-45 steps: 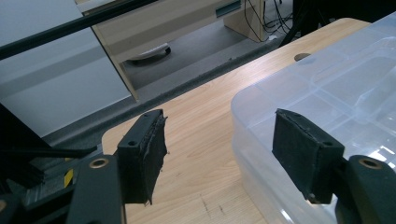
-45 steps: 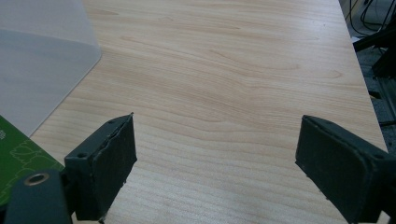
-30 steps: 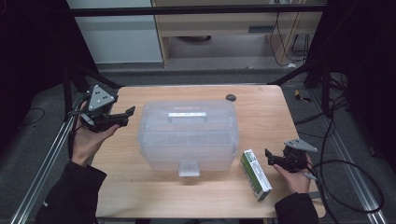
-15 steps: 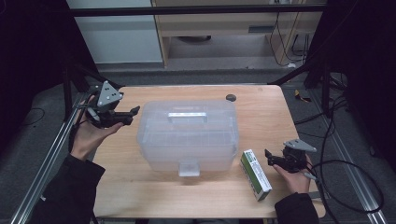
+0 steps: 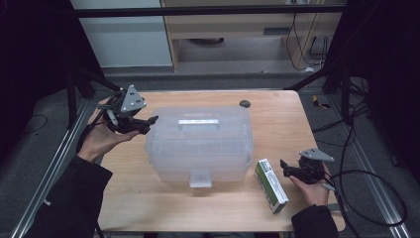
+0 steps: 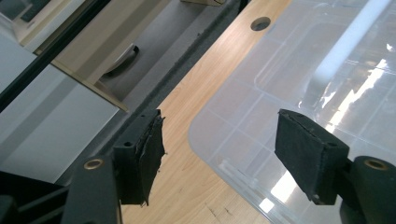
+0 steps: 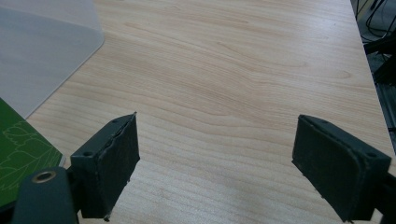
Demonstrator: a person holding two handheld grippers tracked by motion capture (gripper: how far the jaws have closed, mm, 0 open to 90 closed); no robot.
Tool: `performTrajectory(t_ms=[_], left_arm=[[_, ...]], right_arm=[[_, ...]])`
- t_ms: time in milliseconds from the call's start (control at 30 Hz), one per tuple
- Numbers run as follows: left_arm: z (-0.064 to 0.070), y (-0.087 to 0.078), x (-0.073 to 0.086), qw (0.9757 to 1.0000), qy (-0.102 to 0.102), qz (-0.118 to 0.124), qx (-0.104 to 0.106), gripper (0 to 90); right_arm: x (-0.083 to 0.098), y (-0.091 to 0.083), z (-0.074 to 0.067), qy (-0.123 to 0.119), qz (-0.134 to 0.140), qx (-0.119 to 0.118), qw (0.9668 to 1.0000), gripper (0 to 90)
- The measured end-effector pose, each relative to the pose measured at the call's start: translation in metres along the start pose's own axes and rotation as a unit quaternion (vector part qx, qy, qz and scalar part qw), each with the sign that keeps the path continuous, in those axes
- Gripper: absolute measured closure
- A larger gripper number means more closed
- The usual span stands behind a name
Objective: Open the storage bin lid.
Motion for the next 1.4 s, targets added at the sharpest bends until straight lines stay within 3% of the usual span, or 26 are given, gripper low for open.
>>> performTrajectory(t_ms=[300,533,700,733,1000,1100,1233,1400], left_arm=[[0.002,0.000,-0.006,0.9993,0.033,-0.009,0.016,33.4],[0.011,0.002,-0.015,0.9974,0.065,-0.015,0.028,34.4],[0.014,0.001,-0.019,0.9964,0.077,-0.017,0.031,34.9],[0.016,0.001,-0.021,0.9952,0.090,-0.017,0.035,35.0],[0.021,0.000,-0.025,0.9939,0.100,-0.027,0.036,35.9],[0.026,0.001,-0.030,0.9909,0.125,-0.038,0.033,36.5],[0.029,0.002,-0.036,0.9896,0.133,-0.042,0.035,36.5],[0.035,0.006,-0.042,0.9856,0.157,-0.054,0.034,36.4]], right_arm=[[0.000,0.001,0.000,0.000,-0.005,-0.002,1.0000,15.2],[-0.001,-0.001,-0.001,0.002,0.004,-0.002,1.0000,15.8],[0.000,-0.001,-0.001,0.001,0.001,0.000,1.0000,16.1],[-0.001,-0.001,-0.001,0.002,0.001,-0.002,1.0000,16.1],[0.000,0.000,-0.002,0.001,-0.004,-0.003,1.0000,16.3],[0.000,0.001,-0.001,0.001,-0.004,-0.003,1.0000,16.3],[0.000,0.001,-0.001,0.001,-0.003,-0.003,1.0000,16.3],[0.000,0.002,0.000,0.000,-0.005,-0.004,1.0000,16.3]])
Point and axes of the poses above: each handheld gripper's, and its own axes: y roughly forward along the jaws, x roughly out of its underside, z roughly to its right, the point moved 1 cm from there along y, roughly forward along the jaws, and after that the axes turned 14 degrees about -z, right-handed, at the moved point
